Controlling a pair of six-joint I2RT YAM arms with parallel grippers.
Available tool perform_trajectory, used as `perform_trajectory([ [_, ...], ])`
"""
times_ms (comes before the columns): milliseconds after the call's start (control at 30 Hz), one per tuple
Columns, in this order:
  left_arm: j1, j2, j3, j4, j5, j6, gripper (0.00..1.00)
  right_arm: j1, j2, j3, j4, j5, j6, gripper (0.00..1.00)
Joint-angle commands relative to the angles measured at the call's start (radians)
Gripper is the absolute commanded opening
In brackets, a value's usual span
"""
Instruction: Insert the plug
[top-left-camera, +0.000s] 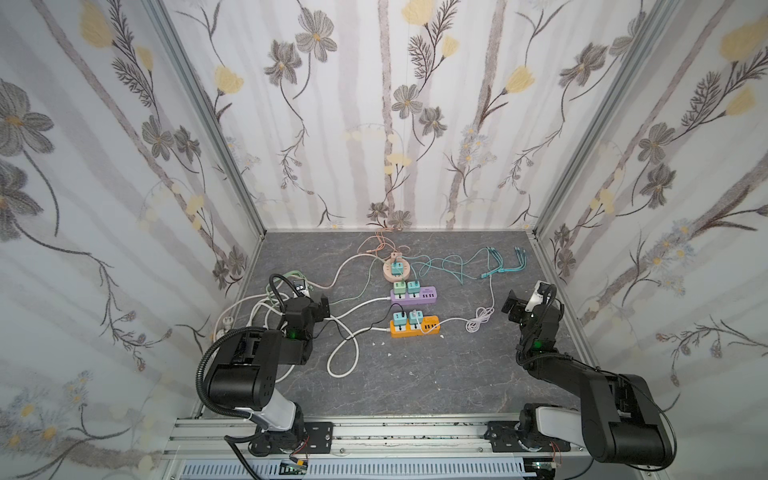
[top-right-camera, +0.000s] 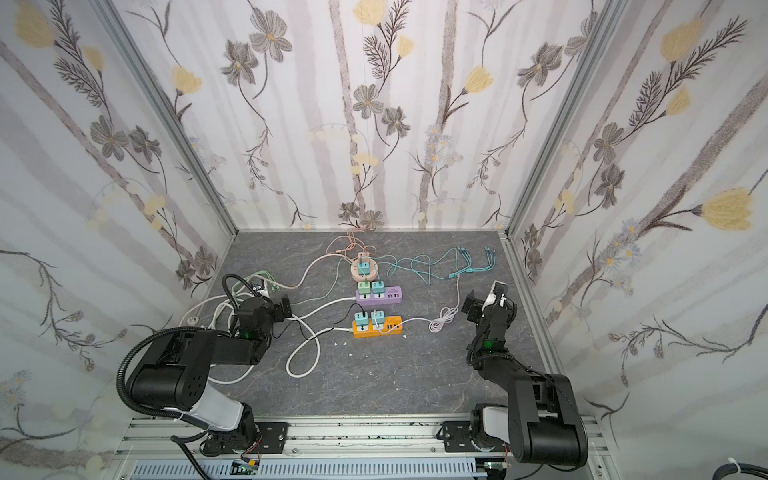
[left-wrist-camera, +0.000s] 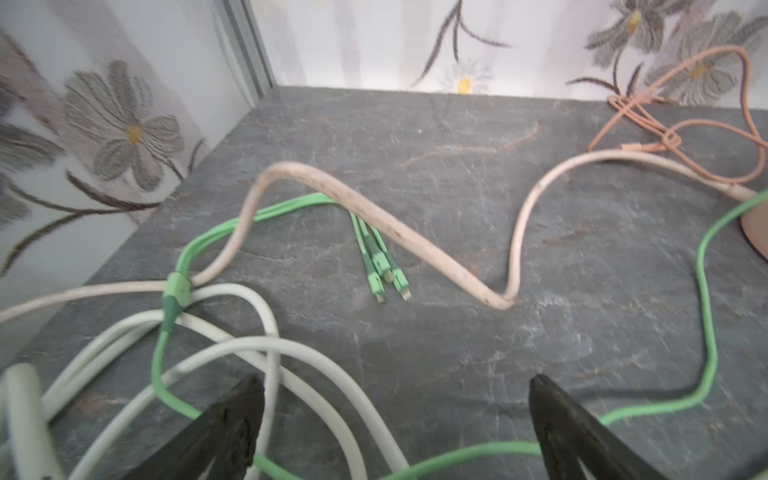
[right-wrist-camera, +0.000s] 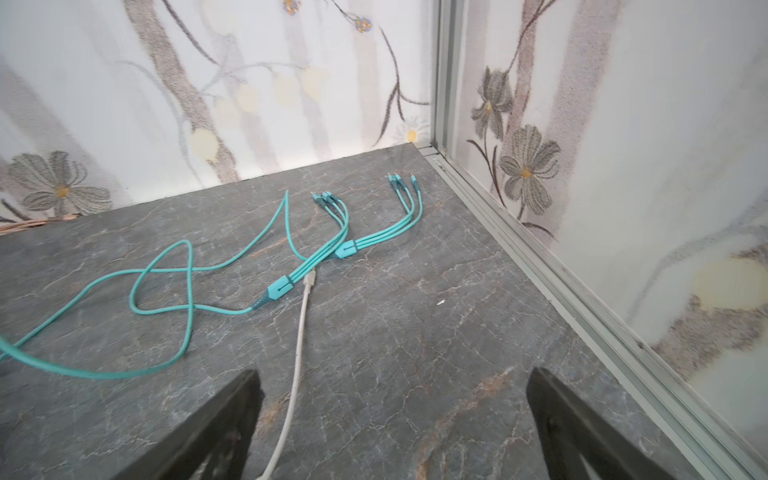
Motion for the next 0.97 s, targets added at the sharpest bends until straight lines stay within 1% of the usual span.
perform_trajectory([
  [0, 0.01, -0.002, 0.01, 0.038, -0.084, -0.042, 1.0, 0.0, 0.067, -0.022, 0.248, -0.107, -0.053, 0.99],
  [33, 0.009, 0.006, 0.006, 0.055, -0.086, -0.036, 1.0, 0.0, 0.096, -0.026, 0.304, -0.114, -0.058, 0.99],
  [67, 0.01, -0.006, 0.012, 0.021, -0.083, -0.046, 1.0, -0.002, 0.094, -0.019, 0.298, -0.117, -0.058, 0.99],
  [133, 0.009, 0.001, 0.008, 0.048, -0.085, -0.04, 1.0, -0.001, 0.056, 0.034, 0.131, -0.057, -0.035, 0.99],
  [167, 0.01, -0.004, 0.011, 0.027, -0.083, -0.045, 1.0, 0.007, 0.052, 0.074, 0.05, -0.044, -0.041, 0.99],
  [200, 0.01, 0.001, 0.007, 0.045, -0.083, -0.039, 1.0, 0.023, 0.061, 0.114, -0.021, -0.031, -0.057, 0.99],
  [233, 0.01, 0.001, 0.008, 0.043, -0.085, -0.04, 1.0, 0.043, 0.071, 0.139, -0.051, 0.004, -0.067, 0.99],
  [267, 0.009, -0.005, 0.011, 0.031, -0.081, -0.043, 1.0, 0.05, 0.074, 0.127, -0.024, 0.028, -0.07, 0.99],
  [333, 0.01, -0.001, 0.009, 0.042, -0.083, -0.042, 1.0, 0.045, 0.083, 0.122, 0.006, 0.002, -0.075, 0.99],
  [367, 0.01, -0.003, 0.01, 0.032, -0.081, -0.043, 1.0, 0.035, 0.081, 0.136, -0.025, -0.078, -0.092, 0.99],
  [400, 0.01, -0.001, 0.009, 0.04, -0.082, -0.041, 1.0, 0.021, 0.084, 0.162, -0.071, -0.213, -0.121, 0.99],
  [467, 0.01, -0.003, 0.008, 0.034, -0.083, -0.042, 1.0, -0.018, 0.078, 0.159, -0.075, -0.34, -0.119, 0.99],
  [533, 0.01, -0.001, 0.009, 0.038, -0.083, -0.042, 1.0, -0.023, 0.087, 0.151, -0.044, -0.357, -0.118, 0.99],
  [933, 0.016, -0.002, 0.011, 0.034, -0.064, -0.041, 1.0, -0.023, 0.086, 0.15, -0.045, -0.355, -0.12, 0.99],
])
